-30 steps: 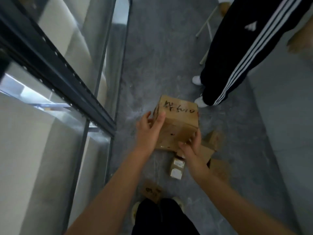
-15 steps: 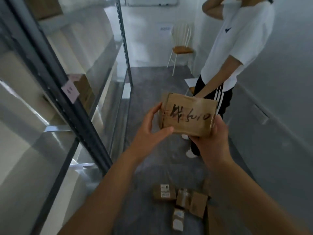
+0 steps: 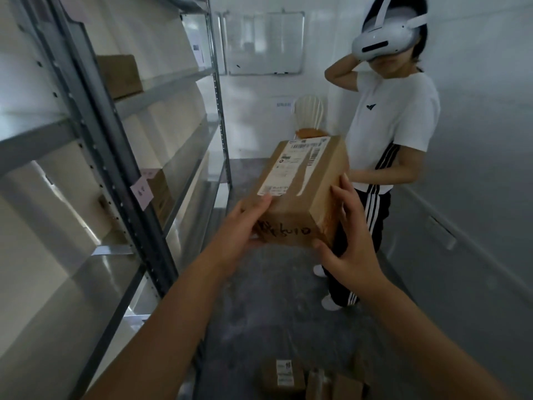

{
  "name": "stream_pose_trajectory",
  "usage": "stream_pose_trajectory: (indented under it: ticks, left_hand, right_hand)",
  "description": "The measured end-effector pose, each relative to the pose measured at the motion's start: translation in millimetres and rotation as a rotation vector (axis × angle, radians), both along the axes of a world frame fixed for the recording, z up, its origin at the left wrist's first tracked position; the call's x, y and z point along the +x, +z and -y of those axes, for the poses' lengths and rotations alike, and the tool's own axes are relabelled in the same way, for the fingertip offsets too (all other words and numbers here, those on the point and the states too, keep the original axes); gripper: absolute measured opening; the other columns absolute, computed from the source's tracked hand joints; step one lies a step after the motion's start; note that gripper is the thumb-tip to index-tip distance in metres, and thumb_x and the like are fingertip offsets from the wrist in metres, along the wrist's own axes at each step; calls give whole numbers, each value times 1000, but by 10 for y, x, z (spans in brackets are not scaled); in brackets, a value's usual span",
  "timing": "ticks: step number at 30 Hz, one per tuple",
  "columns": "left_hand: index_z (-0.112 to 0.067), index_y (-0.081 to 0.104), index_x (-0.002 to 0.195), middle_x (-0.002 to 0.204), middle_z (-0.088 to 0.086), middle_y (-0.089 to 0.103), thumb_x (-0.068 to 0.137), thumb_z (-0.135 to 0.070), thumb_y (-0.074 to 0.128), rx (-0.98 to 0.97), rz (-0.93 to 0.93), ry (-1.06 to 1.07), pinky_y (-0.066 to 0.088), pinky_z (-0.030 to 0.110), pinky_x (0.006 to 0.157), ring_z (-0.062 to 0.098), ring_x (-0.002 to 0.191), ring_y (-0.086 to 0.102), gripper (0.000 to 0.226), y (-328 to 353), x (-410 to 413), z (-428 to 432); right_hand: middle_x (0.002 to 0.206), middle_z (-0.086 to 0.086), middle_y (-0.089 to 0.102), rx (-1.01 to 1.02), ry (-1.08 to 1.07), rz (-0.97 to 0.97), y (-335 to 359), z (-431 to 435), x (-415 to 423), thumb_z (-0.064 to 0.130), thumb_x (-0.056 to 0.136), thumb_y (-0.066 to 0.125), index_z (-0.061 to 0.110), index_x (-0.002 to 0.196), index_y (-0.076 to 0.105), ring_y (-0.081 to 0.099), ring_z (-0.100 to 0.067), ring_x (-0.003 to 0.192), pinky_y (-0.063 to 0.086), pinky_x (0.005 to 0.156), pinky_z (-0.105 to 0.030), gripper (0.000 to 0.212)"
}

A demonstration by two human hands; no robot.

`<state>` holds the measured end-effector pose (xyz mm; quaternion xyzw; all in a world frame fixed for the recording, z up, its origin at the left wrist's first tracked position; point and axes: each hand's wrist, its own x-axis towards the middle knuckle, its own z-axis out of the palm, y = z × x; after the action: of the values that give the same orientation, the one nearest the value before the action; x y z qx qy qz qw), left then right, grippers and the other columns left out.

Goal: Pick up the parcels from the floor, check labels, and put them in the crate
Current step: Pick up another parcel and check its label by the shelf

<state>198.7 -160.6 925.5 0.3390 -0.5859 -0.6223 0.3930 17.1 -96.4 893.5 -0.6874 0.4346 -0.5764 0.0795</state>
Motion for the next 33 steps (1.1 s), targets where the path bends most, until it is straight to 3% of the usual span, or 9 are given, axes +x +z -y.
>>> stream_pose_trajectory:
  ticks: [3, 7, 12, 16, 19, 24, 29, 33]
  left_hand:
    - [-33, 54, 125, 118, -11, 66, 71, -52, 65, -102, -17, 62, 53, 37, 94, 7, 106, 64, 59, 11, 38, -21]
    - [-30, 49, 131, 117, -16, 65, 79, -38, 66, -328, -6, 111, 54, 20, 84, -3, 107, 61, 56, 18, 50, -73]
    - [-36, 49, 127, 118, -15, 64, 81, -28, 65, -414, -19, 67, 53, 20, 85, -1, 110, 60, 49, 13, 143, -33]
    - [-36, 48, 128, 118, -16, 65, 80, -30, 64, -407, -23, 2, 53, 22, 85, 1, 111, 61, 51, 3, 199, -20]
    - [-32, 50, 126, 114, -14, 67, 79, -24, 63, -381, -77, -35, 53, 18, 80, 3, 109, 63, 49, 34, 238, -6]
    - [-35, 51, 118, 109, -19, 67, 78, -21, 62, -405, -74, -68, 54, 18, 77, 3, 107, 63, 44, 45, 301, -4]
    - [-28, 52, 114, 106, -17, 67, 77, -22, 62, -368, -76, -80, 54, 18, 73, 4, 105, 64, 39, -36, 330, 3]
    - [-33, 52, 112, 107, -14, 66, 74, -25, 65, -297, -60, -83, 55, 18, 72, 4, 102, 65, 40, -96, 385, 2]
  right_hand:
    - [157, -7, 15, 77, 59, 163, -7, -45, 65, 50, 86, 55, 7, 144, 23, 15, -23, 146, 28, 112, -55, 79]
    - [153, 2, 26, 143, 71, 354, 72, -58, 169, 58, 80, 58, 17, 147, 17, 27, -16, 142, 39, 109, -37, 89]
    - [149, 10, 34, 274, 36, 703, 187, 20, 53, 49, 72, 62, 52, 138, 20, 44, -17, 132, 44, 102, -52, 78]
    - [137, 5, 51, 301, 49, 683, 261, -5, -28, 41, 77, 62, 43, 142, 19, 56, -17, 120, 47, 98, -50, 78]
    - [132, 4, 55, 331, 40, 725, 271, -12, -62, 50, 70, 62, 43, 142, 22, 60, -19, 115, 52, 89, -45, 82]
    - [109, 5, 64, 357, 31, 740, 264, -64, -80, 43, 79, 52, 32, 138, 34, 67, -8, 87, 54, 72, -32, 62]
    - [120, 3, 61, 353, -36, 702, 258, -88, 1, 49, 60, 61, 33, 141, 31, 65, -13, 102, 53, 80, -36, 88]
    - [122, 5, 60, 385, -33, 659, 241, -75, 86, 53, 57, 62, 39, 139, 28, 63, -15, 106, 51, 88, -41, 90]
